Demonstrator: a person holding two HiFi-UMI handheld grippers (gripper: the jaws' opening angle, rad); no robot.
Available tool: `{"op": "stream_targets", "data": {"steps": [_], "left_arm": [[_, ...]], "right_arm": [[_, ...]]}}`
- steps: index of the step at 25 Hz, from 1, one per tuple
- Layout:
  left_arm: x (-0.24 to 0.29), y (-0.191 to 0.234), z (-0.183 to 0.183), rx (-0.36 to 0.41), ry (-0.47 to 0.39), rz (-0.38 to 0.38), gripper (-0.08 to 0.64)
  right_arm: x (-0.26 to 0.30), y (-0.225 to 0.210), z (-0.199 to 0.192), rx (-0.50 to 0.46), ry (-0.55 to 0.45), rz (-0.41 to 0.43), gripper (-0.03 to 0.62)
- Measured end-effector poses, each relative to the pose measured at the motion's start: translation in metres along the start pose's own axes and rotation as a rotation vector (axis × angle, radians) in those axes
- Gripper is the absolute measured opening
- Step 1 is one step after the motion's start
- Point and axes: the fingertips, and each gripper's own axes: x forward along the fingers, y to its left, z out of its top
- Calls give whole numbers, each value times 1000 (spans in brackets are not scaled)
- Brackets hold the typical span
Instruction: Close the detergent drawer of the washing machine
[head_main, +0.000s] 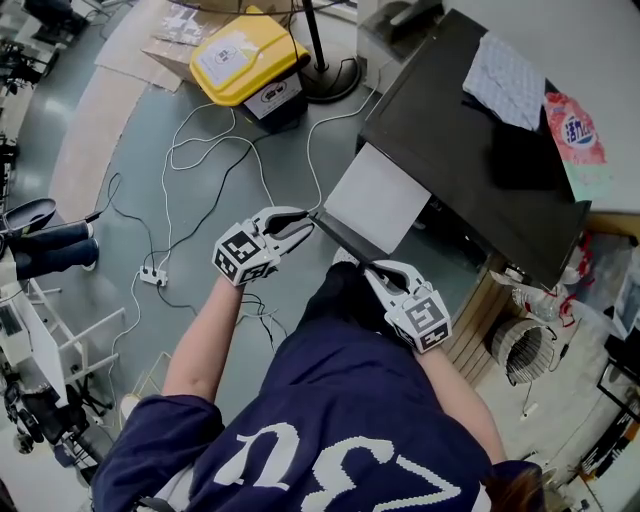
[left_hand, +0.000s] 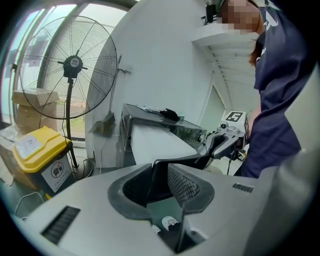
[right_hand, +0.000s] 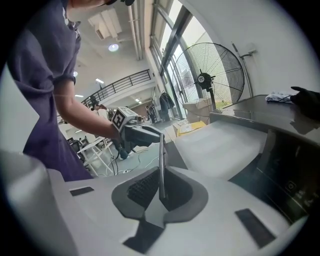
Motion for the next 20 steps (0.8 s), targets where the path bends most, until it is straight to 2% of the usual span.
{"op": "stream_targets", "data": {"steps": [7,20], "left_arm": [[7,6,5,24,4,38,112],[17,13,14,13,-28,81,112]], "right_arm": [[2,-10,1,6,2,-22,51],[1,-27,4,15,-20,-78,58]]}}
